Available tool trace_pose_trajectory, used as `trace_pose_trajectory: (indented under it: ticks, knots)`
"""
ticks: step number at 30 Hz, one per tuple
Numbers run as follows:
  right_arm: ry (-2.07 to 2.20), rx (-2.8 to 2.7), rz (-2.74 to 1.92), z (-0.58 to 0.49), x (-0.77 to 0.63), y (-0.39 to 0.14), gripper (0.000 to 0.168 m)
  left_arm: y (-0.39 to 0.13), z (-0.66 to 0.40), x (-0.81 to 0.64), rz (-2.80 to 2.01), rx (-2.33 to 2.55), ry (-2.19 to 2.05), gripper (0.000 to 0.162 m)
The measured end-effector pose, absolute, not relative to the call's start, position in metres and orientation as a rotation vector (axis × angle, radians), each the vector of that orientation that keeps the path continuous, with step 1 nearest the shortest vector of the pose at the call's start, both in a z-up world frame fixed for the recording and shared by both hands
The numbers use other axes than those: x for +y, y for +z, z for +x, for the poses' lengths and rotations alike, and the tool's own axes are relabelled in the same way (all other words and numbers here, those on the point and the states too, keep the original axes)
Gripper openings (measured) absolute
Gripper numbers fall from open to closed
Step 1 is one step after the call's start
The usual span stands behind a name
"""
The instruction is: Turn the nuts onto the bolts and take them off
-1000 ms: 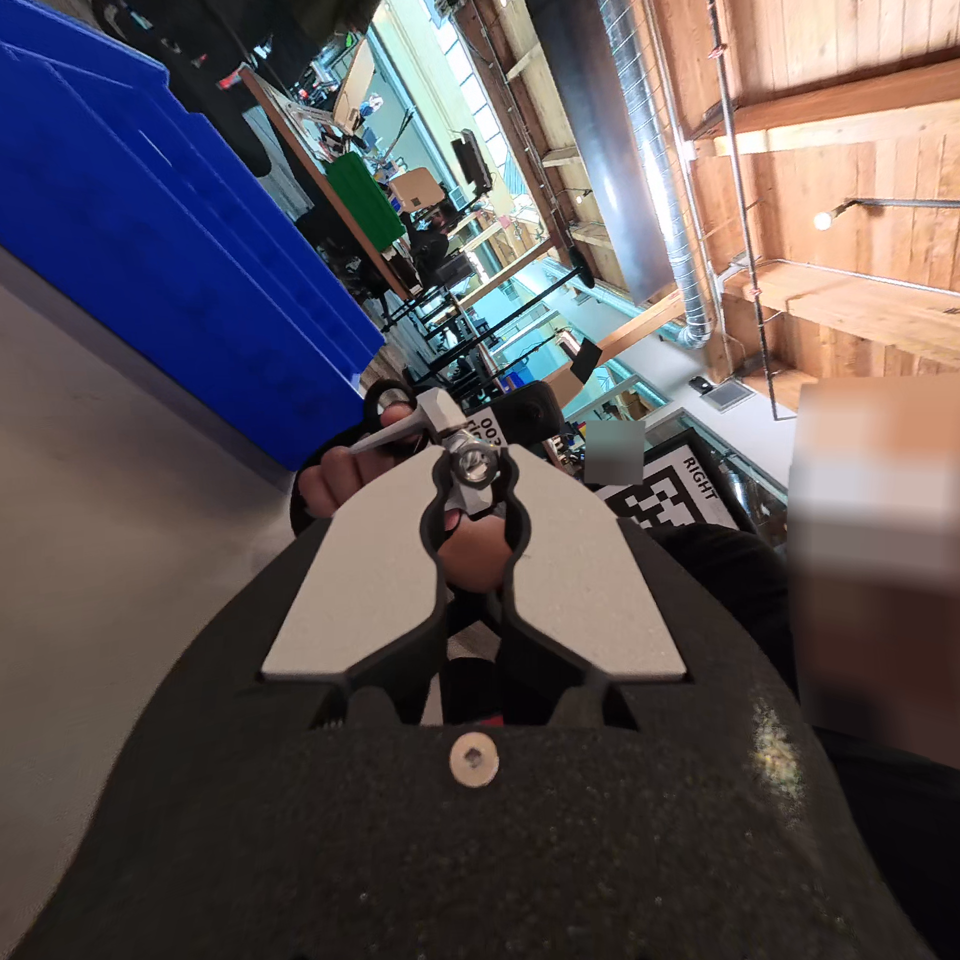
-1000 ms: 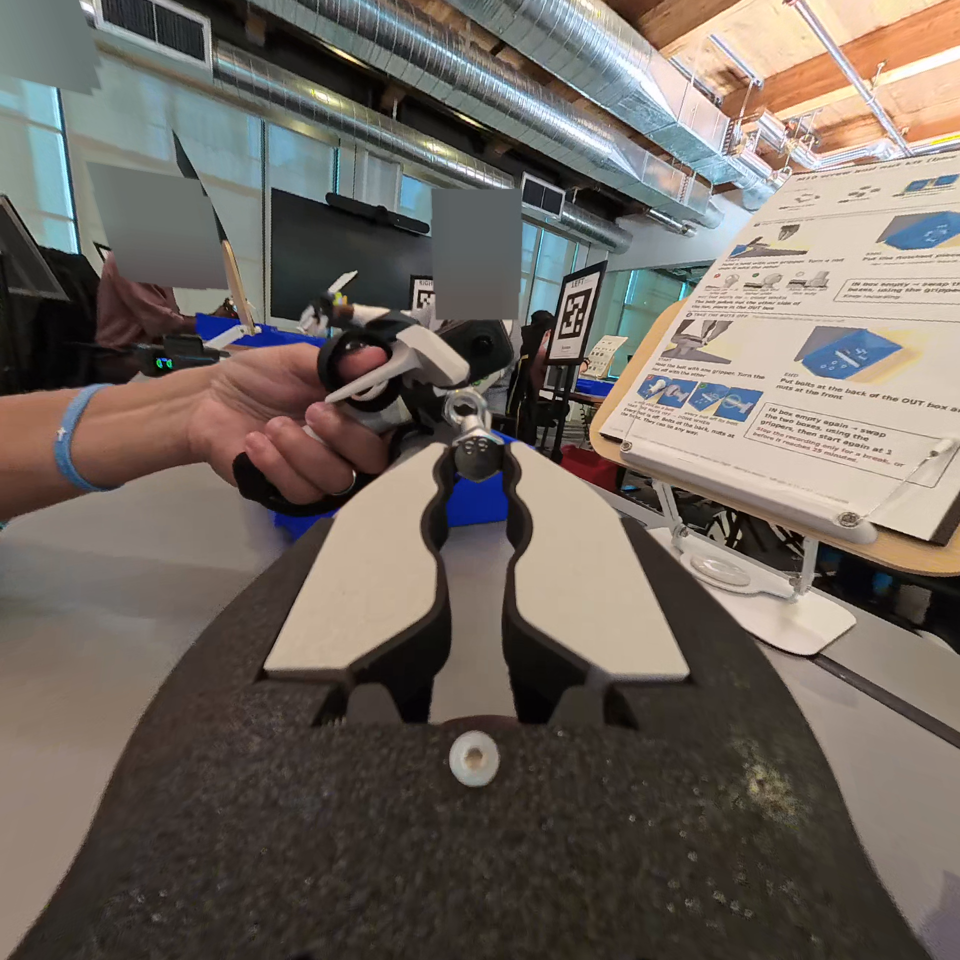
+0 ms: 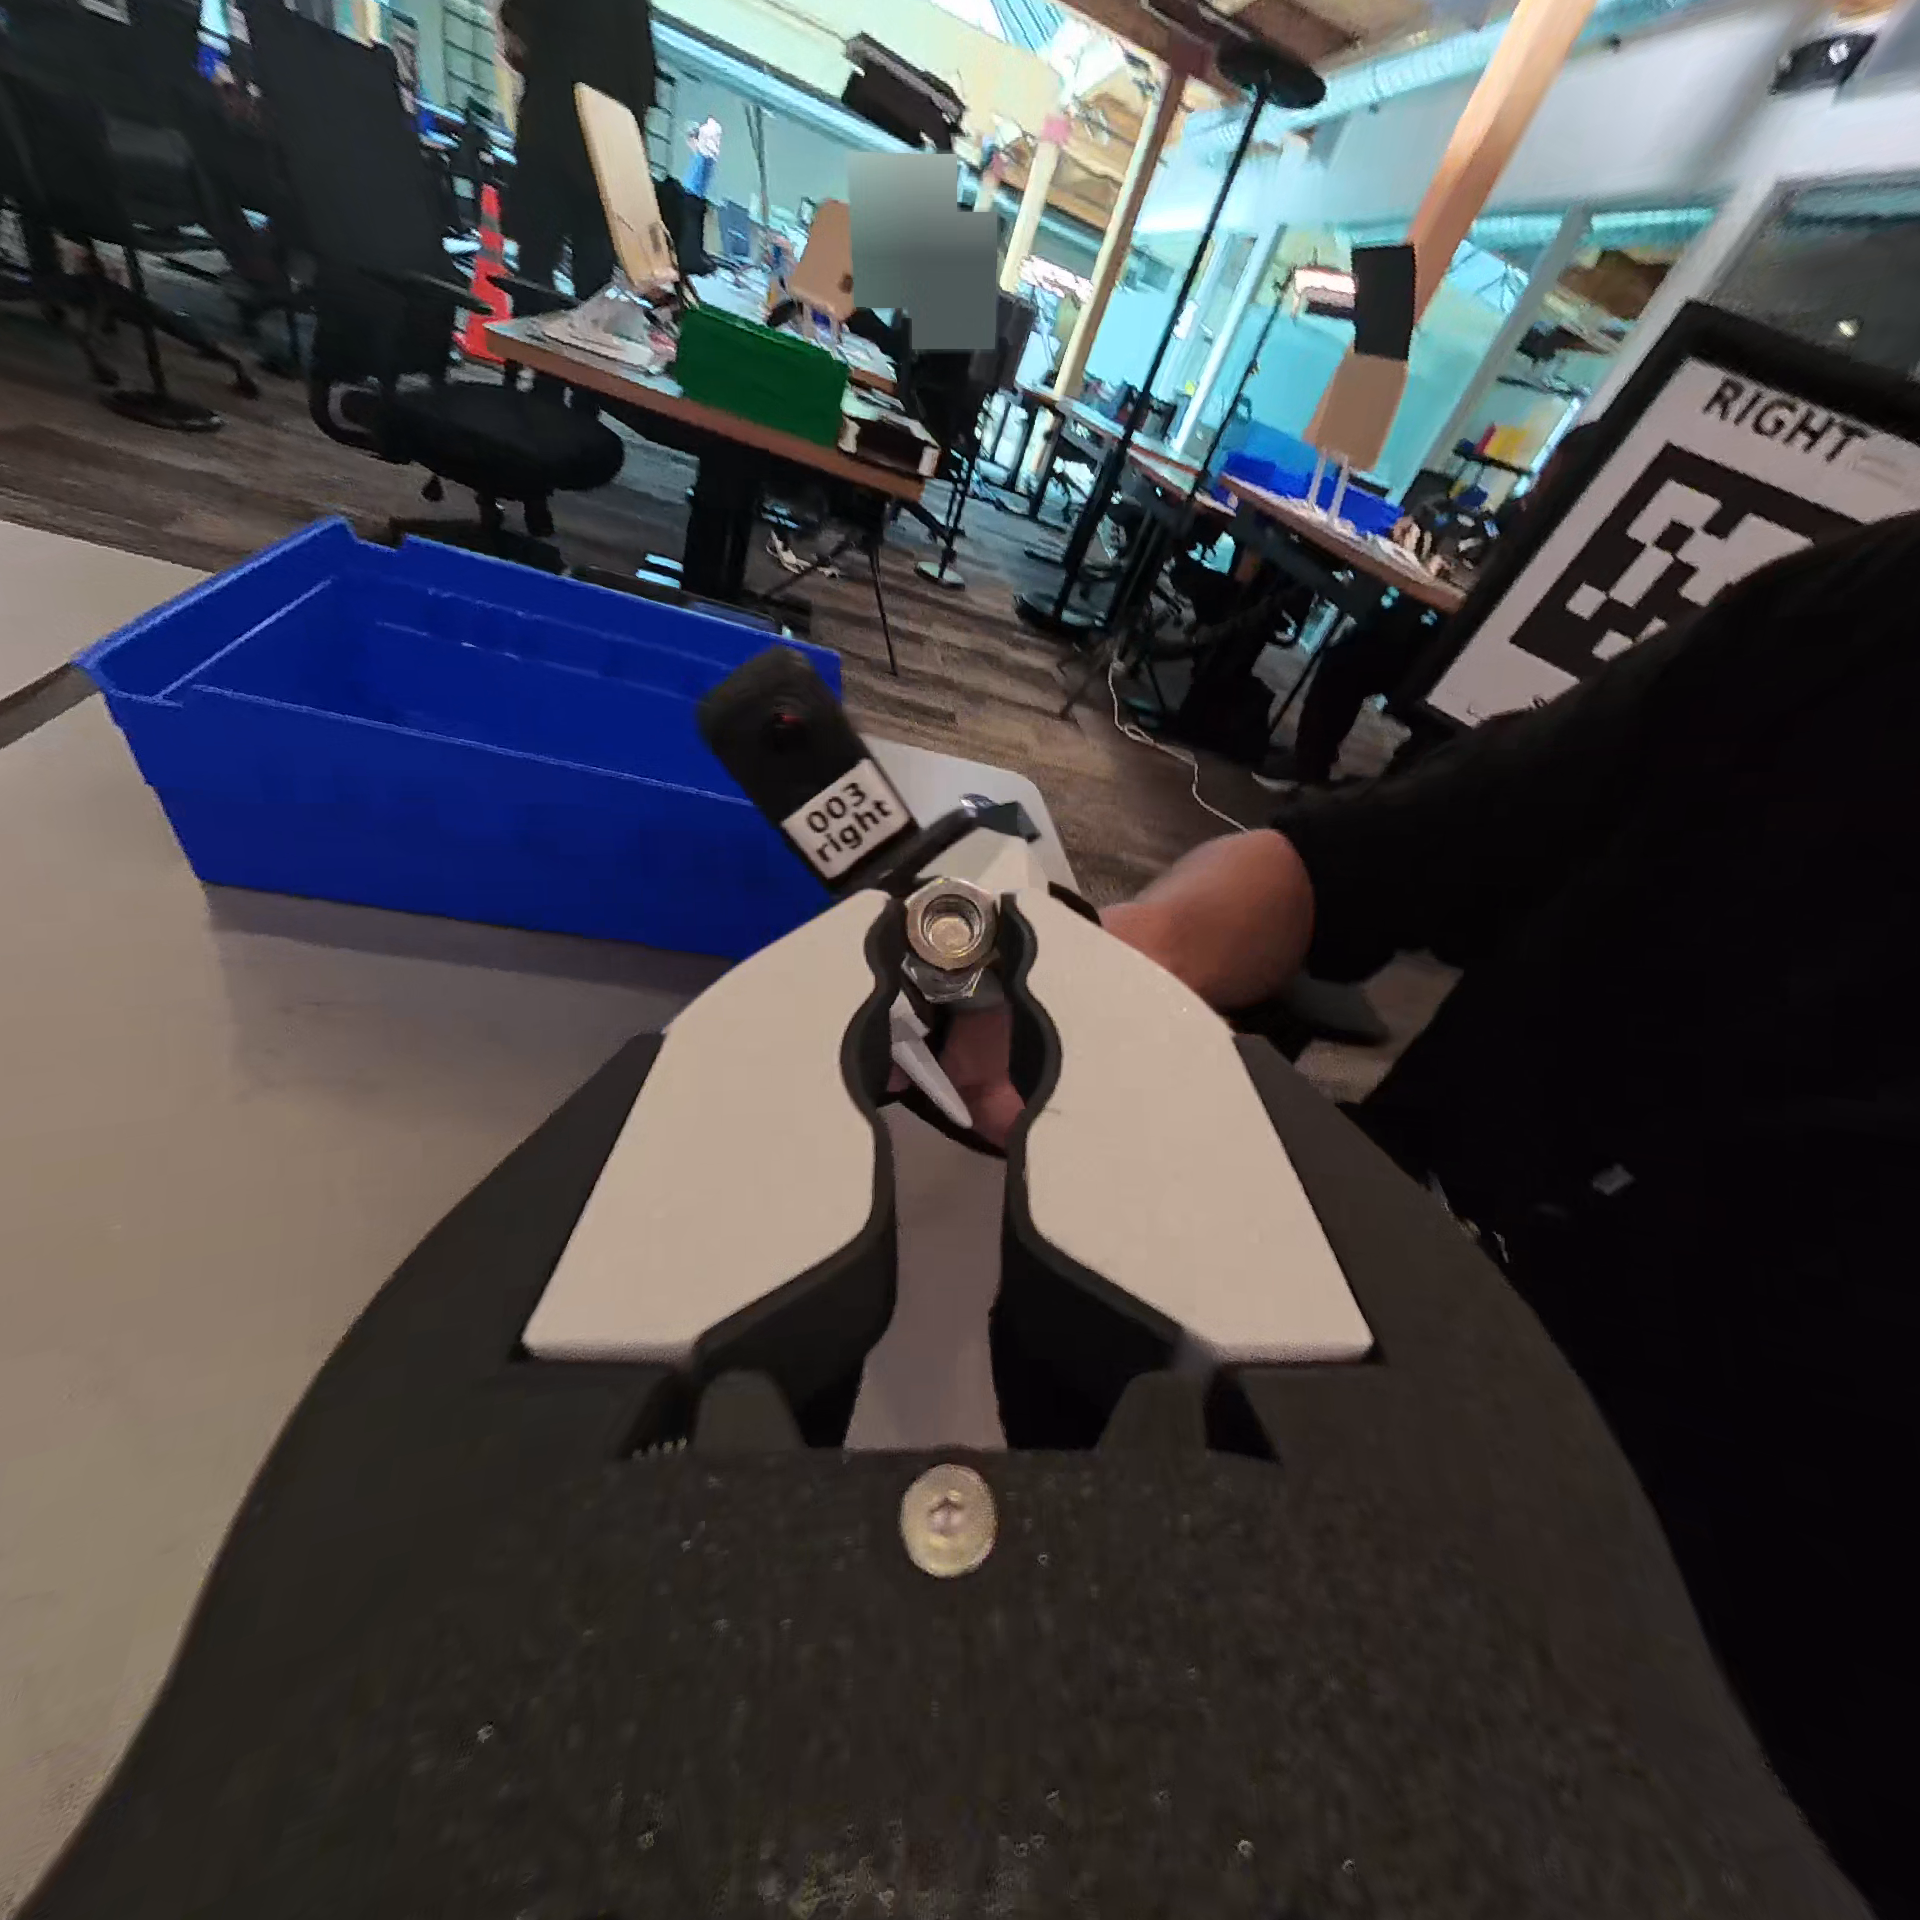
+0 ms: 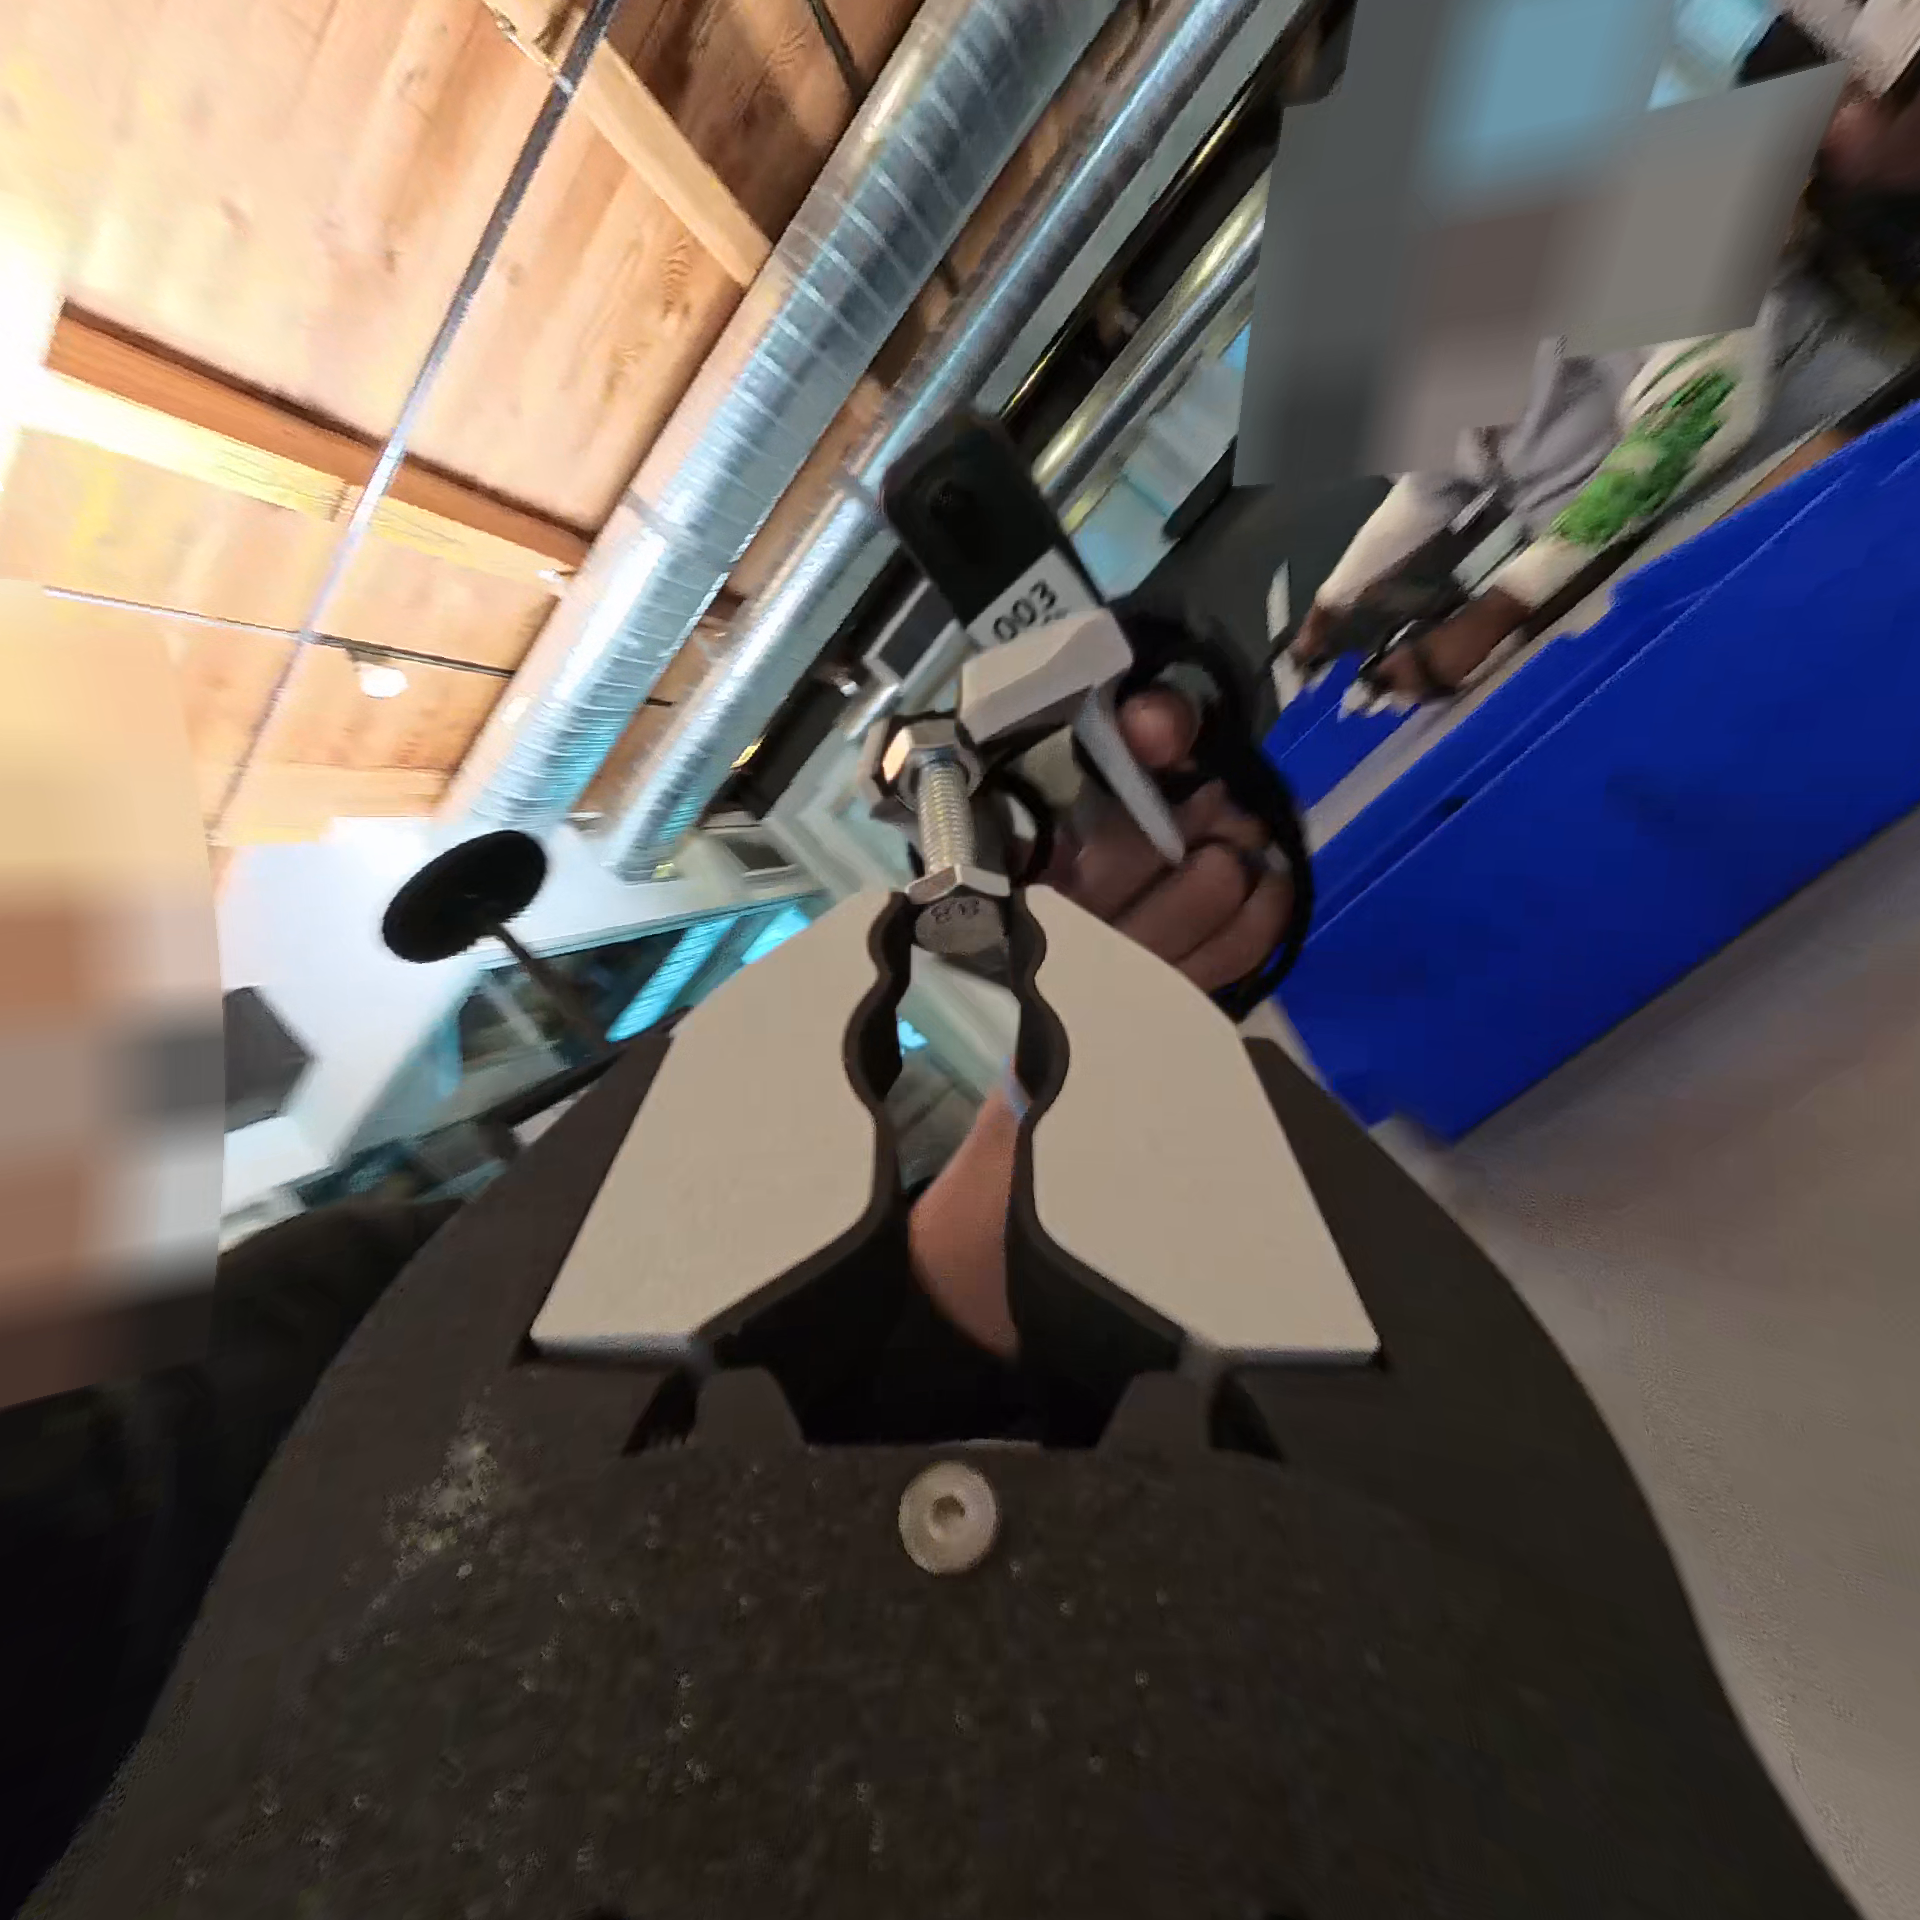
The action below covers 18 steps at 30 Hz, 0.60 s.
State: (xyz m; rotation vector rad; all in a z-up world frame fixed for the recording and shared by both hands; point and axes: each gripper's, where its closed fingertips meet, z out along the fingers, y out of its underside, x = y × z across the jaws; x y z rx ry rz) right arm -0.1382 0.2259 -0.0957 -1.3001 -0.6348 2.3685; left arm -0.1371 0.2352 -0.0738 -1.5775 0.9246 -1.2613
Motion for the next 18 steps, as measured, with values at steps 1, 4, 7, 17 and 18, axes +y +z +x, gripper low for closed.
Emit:
trace_pose_trajectory:
  ticks: [1,4,7,17,18]
  knots:
    - [2.445,-0.647,-1.312,-0.14,0.22,-0.095,0.018,-0.073,-0.139,0.23,-1.576,0.96,-1.265,0.017]
    - [2.65,-0.64,-1.334,-0.143,0.206,-0.093,0.018,-0.073,-0.143,0.216,-1.569,1.054,-1.245,0.016]
    - [2.849,-0.598,-1.31,-0.143,0.194,-0.089,0.017,-0.07,-0.144,0.204,-1.54,1.123,-1.256,0.016]
    - [2.523,-0.654,-1.297,-0.143,0.211,-0.094,0.018,-0.055,-0.143,0.227,-1.527,0.939,-1.221,0.046]
    - [2.482,-0.648,-1.295,-0.141,0.217,-0.094,0.018,-0.052,-0.143,0.232,-1.522,0.887,-1.212,0.05]
